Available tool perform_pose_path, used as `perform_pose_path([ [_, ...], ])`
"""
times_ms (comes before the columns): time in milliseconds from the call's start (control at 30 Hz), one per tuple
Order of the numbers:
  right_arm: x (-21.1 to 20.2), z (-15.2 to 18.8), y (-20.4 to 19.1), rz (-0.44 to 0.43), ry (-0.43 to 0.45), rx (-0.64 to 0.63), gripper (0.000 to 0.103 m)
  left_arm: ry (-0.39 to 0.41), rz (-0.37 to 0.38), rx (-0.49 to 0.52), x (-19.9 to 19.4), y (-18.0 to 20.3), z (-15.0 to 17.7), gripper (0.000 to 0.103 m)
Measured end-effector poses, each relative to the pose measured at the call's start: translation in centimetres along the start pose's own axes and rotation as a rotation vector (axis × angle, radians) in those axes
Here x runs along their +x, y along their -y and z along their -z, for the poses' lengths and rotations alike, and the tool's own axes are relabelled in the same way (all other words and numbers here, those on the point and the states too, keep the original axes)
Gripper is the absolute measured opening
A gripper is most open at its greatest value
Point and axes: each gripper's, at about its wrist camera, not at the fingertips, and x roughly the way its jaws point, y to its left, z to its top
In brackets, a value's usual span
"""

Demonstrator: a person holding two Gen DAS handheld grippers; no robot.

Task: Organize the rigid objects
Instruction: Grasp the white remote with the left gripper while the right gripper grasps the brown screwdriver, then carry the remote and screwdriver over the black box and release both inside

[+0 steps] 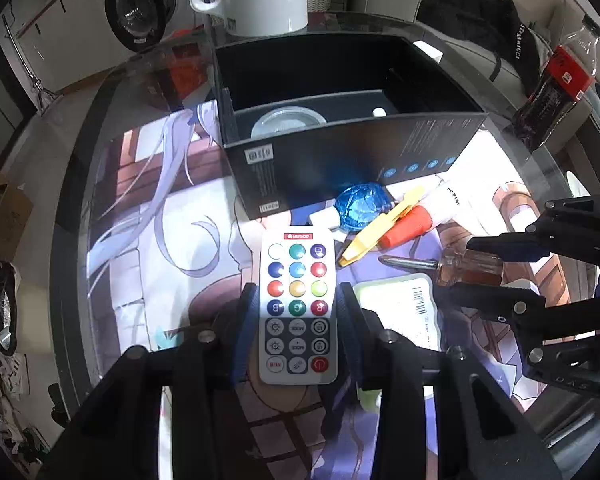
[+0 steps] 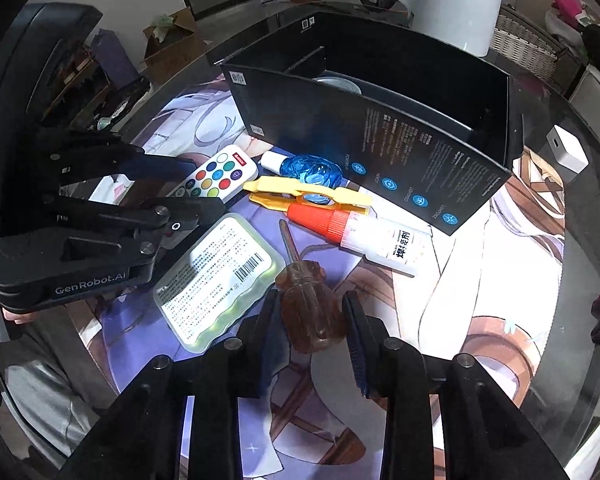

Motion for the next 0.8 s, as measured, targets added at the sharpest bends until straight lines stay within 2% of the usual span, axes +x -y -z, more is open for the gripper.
perform_pose_path([
  [67,-1.0,0.0,0.1,-0.007,0.026,0.006,0.03,0.04,0.007,-0.002,-1.2,0.0,-0.1,0.038],
  [133,-2.0,0.1,0.2,-0.023,0.05,0.014,0.025,0.084,0.011,-0.004,-2.5,-0.1,-0.3,0.038],
  [267,-3.3,0.2,0.2,-0.024,0.091,0.022,0.025,0.165,-0.002,0.002,-4.6,-0.3,-0.7,0.038],
  [533,-6.6,-0.2,0.8,-0.048,0.198,0.058,0.025,0.244,0.021,-0.025,-6.4,-0.7,-0.9,0.038],
  [667,-8.8,-0.5,1.0,-0.051,0.316,0.077,0.025,0.328,0.02,-0.037,-8.2,-0.8,-0.9,0.038],
  [800,-11.4,-0.3,0.9,-0.051,0.486,0.092,0.025,0.462,0.002,-0.041,-10.9,-0.7,-0.8,0.038],
])
